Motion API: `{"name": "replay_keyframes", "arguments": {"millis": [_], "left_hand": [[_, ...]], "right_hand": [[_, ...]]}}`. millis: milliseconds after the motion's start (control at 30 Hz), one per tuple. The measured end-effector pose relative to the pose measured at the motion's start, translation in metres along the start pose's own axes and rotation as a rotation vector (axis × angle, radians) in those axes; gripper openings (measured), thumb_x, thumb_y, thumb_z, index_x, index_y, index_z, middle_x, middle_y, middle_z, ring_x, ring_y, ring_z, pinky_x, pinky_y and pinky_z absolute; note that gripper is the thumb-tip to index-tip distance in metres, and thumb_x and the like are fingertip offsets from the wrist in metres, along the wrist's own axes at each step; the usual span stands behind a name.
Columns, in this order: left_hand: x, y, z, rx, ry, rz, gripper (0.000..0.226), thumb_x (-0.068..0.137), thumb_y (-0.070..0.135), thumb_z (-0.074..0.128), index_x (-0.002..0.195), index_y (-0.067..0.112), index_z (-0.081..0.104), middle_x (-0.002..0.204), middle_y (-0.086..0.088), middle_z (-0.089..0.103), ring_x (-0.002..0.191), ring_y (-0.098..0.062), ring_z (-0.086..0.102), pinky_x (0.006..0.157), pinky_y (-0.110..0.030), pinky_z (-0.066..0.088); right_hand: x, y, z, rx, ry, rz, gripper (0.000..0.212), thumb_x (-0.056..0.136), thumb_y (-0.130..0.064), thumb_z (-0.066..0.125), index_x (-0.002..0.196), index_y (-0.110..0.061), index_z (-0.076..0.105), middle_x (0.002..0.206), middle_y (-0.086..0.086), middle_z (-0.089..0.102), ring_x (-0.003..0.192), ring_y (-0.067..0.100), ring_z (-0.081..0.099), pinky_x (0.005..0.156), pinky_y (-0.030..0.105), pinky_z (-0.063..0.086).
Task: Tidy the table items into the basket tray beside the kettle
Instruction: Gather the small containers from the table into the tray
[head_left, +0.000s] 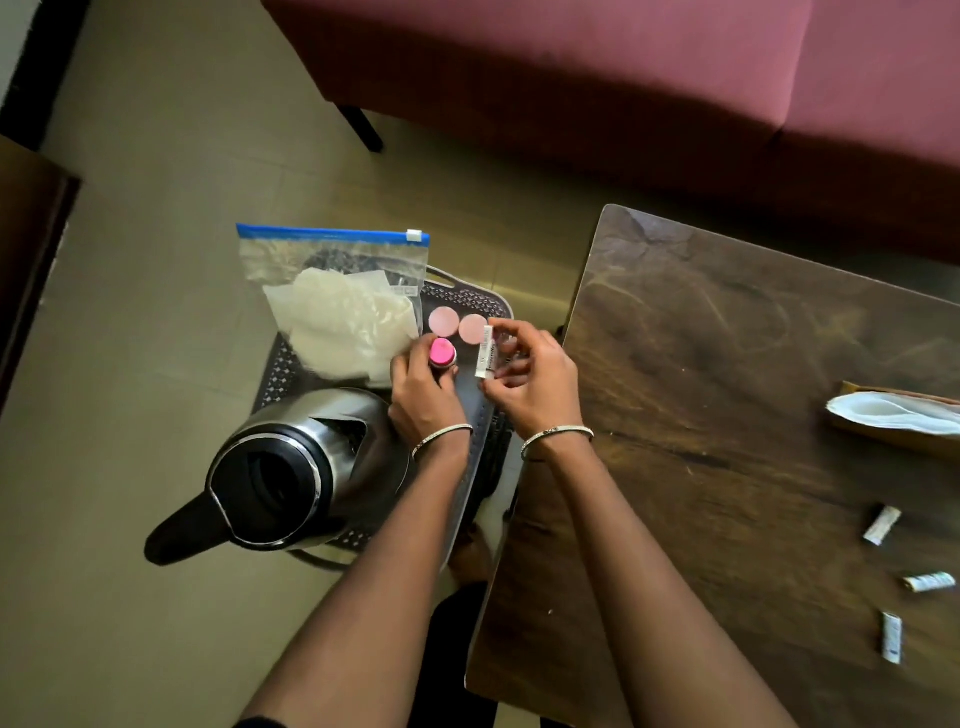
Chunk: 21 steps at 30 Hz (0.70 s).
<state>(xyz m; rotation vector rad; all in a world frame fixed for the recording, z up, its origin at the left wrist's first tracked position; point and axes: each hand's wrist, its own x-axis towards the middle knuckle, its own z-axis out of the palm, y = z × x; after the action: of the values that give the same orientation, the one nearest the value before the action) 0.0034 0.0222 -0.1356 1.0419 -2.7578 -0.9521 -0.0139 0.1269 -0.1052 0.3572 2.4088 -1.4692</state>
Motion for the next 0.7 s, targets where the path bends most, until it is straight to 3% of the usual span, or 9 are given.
{"name": "replay_keyframes", "arguments": {"millis": [133,267,400,533,700], "left_hand": [[0.001,-0.003,-0.001,-0.017,-0.004,0.007,0.05,0.077,0.005,0.072,0.121,0.028,0.063,0.119,-0.002,0.063,0.103,-0.03,0.064,0.078,-0.04,0.051],[0.002,-0.001,-0.003,-0.029,-0.036,-0.022,0.054,0.08,0.005,0.069,0.129,0.026,0.06,0.124,-0.004,0.061,0.109,-0.03,0.061,0.083,-0.041,0.049],[-0.002,0.0,-0.006,-0.039,-0.062,-0.038,0.06,0.082,-0.001,0.065,0.135,0.025,0.055,0.126,-0.005,0.06,0.111,-0.031,0.06,0.086,-0.041,0.046],[-0.013,-0.001,-0.01,-0.053,-0.038,-0.026,0.059,0.085,-0.001,0.062,0.137,0.023,0.051,0.126,-0.006,0.061,0.108,-0.03,0.062,0.081,-0.041,0.047],[-0.033,-0.007,-0.012,-0.196,-0.033,-0.052,0.038,0.086,-0.005,0.054,0.121,0.01,0.052,0.104,-0.007,0.067,0.092,-0.026,0.068,0.074,-0.037,0.049]], "right_hand": [[0.004,-0.004,0.009,-0.454,-0.058,-0.133,0.055,0.07,-0.022,0.084,0.121,-0.016,0.065,0.113,0.006,0.051,0.092,0.025,0.059,0.085,0.036,0.053],[0.005,-0.002,0.023,-0.842,-0.054,-0.153,0.042,0.076,-0.034,0.078,0.112,-0.017,0.064,0.121,0.008,0.045,0.105,0.027,0.048,0.082,0.038,0.043],[0.013,-0.002,0.033,-0.964,0.022,-0.16,0.027,0.083,-0.024,0.065,0.11,-0.021,0.065,0.119,0.007,0.048,0.104,0.028,0.047,0.079,0.037,0.036],[0.014,0.002,0.038,-1.056,0.105,-0.209,0.021,0.082,-0.024,0.066,0.103,-0.024,0.069,0.111,0.005,0.055,0.099,0.028,0.052,0.076,0.039,0.037],[0.013,0.008,0.042,-1.124,0.129,-0.229,0.023,0.077,-0.027,0.072,0.1,-0.025,0.069,0.107,0.004,0.056,0.097,0.026,0.051,0.075,0.039,0.036]]}}
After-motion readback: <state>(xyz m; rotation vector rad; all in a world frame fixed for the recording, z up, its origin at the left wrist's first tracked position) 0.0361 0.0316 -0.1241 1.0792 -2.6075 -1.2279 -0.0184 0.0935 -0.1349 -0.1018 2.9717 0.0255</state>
